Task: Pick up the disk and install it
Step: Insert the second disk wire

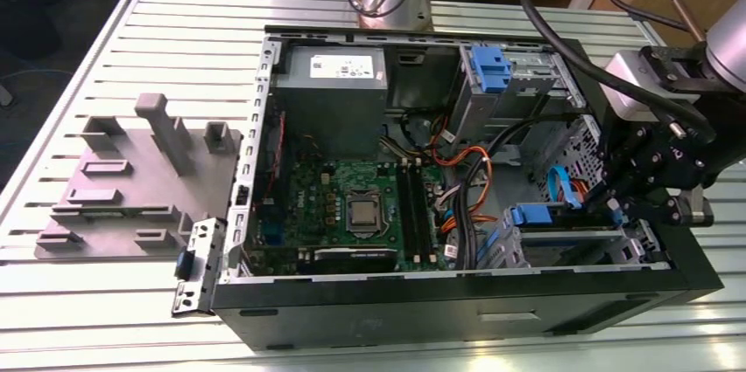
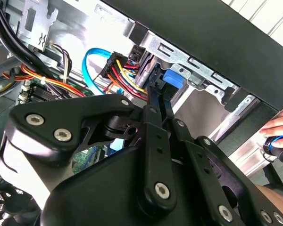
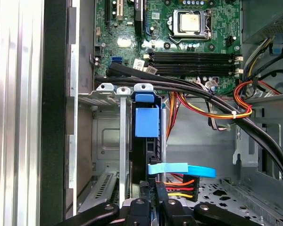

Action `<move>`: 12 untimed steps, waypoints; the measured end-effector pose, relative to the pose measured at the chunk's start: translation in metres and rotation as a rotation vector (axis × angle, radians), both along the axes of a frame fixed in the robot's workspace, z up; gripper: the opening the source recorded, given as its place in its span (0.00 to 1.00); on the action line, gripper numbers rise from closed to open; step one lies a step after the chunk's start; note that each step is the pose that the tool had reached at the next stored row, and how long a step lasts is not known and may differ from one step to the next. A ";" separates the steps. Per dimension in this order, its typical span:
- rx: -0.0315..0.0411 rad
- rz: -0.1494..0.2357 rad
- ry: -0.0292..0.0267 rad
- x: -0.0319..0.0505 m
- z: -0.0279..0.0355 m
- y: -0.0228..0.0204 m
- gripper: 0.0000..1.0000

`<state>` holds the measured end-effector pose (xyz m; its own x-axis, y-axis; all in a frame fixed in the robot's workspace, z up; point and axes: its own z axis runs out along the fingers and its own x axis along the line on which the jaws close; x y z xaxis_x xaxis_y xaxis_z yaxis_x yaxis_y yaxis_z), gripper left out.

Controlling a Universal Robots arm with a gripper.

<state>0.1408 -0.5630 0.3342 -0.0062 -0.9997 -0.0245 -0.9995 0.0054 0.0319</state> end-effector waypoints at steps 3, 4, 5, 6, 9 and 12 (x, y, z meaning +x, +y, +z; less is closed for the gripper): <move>0.0000 0.000 0.0000 0.0000 0.0000 0.0004 0.16; 0.0000 -0.001 0.0000 0.0000 0.0000 0.0004 0.16; -0.0001 -0.001 0.0000 0.0000 0.0000 0.0004 0.16; 0.0000 -0.001 0.0000 0.0000 0.0000 0.0004 0.16; -0.0002 -0.001 0.0000 0.0000 -0.0002 0.0005 0.16; -0.0014 -0.001 -0.0001 0.0000 -0.0019 0.0004 0.16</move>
